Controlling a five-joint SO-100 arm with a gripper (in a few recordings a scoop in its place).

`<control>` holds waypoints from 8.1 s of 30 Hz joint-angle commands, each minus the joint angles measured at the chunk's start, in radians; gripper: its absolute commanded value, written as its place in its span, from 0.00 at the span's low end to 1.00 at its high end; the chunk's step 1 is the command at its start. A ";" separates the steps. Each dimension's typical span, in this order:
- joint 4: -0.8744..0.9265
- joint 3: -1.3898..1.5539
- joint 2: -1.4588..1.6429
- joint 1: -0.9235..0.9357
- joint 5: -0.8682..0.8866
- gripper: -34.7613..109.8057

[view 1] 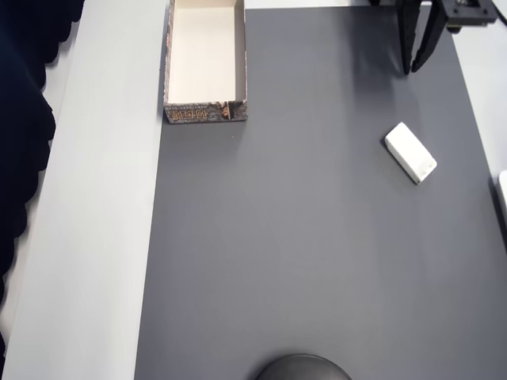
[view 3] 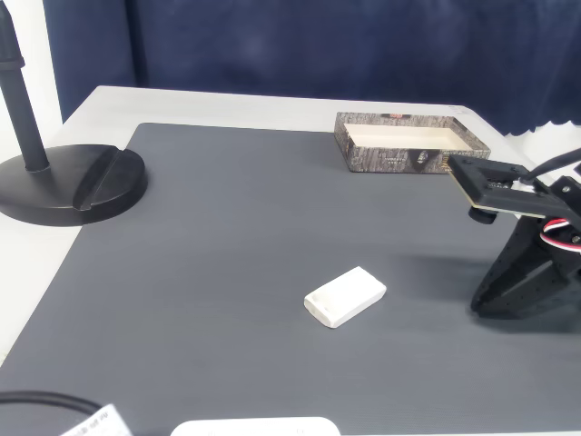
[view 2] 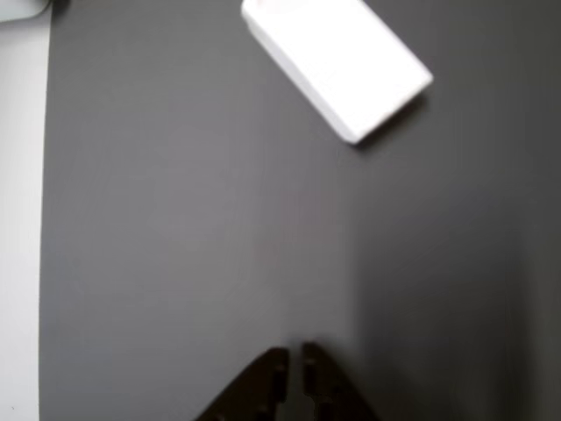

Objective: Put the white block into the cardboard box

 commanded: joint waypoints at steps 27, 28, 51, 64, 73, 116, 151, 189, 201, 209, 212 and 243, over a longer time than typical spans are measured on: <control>0.008 0.018 0.035 -0.006 -0.009 0.23; 0.008 0.018 0.035 -0.006 -0.009 0.23; 0.008 0.018 0.035 -0.006 -0.009 0.23; 0.008 0.018 0.035 -0.006 -0.009 0.23; 0.008 0.018 0.035 -0.006 -0.009 0.23; 0.008 0.018 0.035 -0.006 -0.009 0.23; 0.008 0.018 0.035 -0.008 -0.009 0.23; 0.017 -0.750 -0.931 0.060 0.084 0.23; 0.015 -1.009 -1.284 0.075 0.112 0.23; 0.018 -1.233 -1.532 0.081 0.195 0.23; 0.018 -1.315 -1.634 0.067 0.216 0.23; 0.052 -1.568 -1.910 0.051 0.218 0.23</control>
